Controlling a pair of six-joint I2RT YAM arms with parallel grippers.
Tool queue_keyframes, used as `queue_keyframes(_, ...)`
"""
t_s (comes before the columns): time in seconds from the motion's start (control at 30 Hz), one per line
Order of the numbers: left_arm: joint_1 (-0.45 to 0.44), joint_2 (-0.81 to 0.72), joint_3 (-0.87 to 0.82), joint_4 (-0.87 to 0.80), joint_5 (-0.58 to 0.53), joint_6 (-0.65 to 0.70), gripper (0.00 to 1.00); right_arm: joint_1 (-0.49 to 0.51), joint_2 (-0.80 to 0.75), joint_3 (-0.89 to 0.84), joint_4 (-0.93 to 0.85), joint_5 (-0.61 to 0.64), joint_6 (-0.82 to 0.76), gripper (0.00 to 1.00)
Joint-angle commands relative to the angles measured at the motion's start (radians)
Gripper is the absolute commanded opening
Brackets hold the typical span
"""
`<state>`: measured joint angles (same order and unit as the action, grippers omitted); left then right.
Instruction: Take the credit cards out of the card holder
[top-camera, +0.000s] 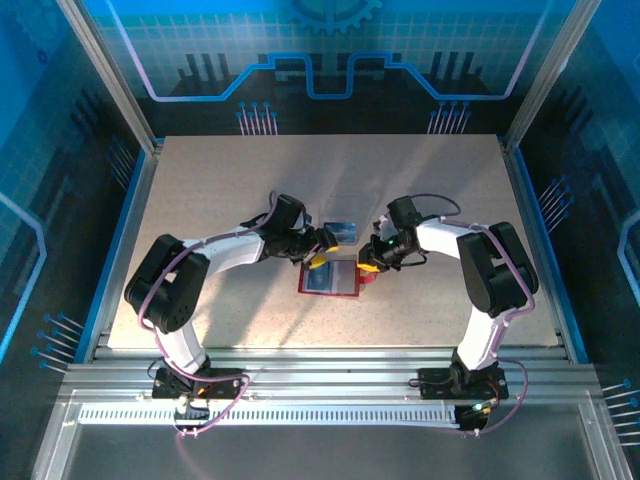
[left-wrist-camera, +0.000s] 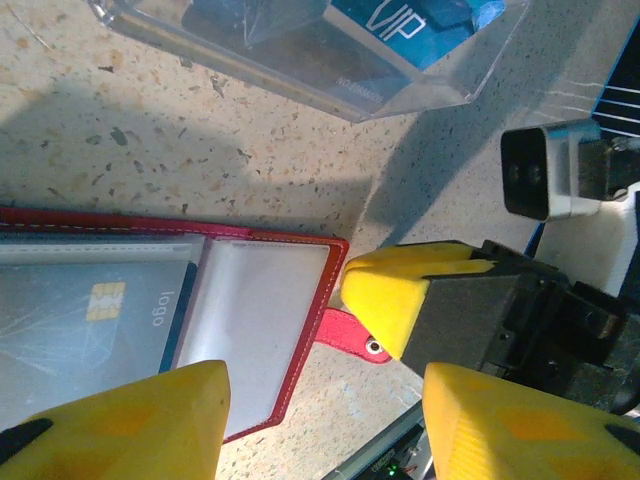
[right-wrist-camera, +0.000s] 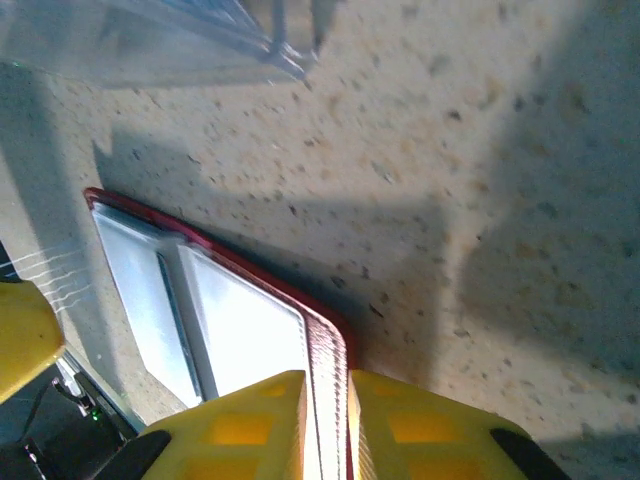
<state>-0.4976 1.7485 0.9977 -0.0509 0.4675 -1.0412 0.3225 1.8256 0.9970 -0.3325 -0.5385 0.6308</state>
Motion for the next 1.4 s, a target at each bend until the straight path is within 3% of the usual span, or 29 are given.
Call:
queue_keyframes(0.0, 0.011, -0.044, -0.028, 0.011, -0.004, 0.022, 0.55, 0.010, -0.018, 0.028, -0.010, 0.027, -0.009, 0.20)
queue_keyframes(0.23, 0.033, -0.055, -0.033, -0.071, -0.023, 0.085, 0.54, 0.014, -0.138, 0.052, -0.123, 0.141, -0.039, 0.23)
queue_keyframes(0.47, 0.042, -0.037, -0.032, -0.120, -0.028, 0.139, 0.46, 0.056, -0.195, 0.062, -0.099, 0.093, 0.019, 0.24)
queue_keyframes(0.83, 0.060, -0.016, -0.081, -0.080, -0.004, 0.144, 0.22, 0.212, -0.068, 0.044, 0.117, -0.004, 0.183, 0.24)
queue_keyframes(1.37, 0.070, 0.021, -0.104, -0.058, 0.025, 0.134, 0.18, 0.244, 0.048, 0.047, 0.171, -0.024, 0.199, 0.24)
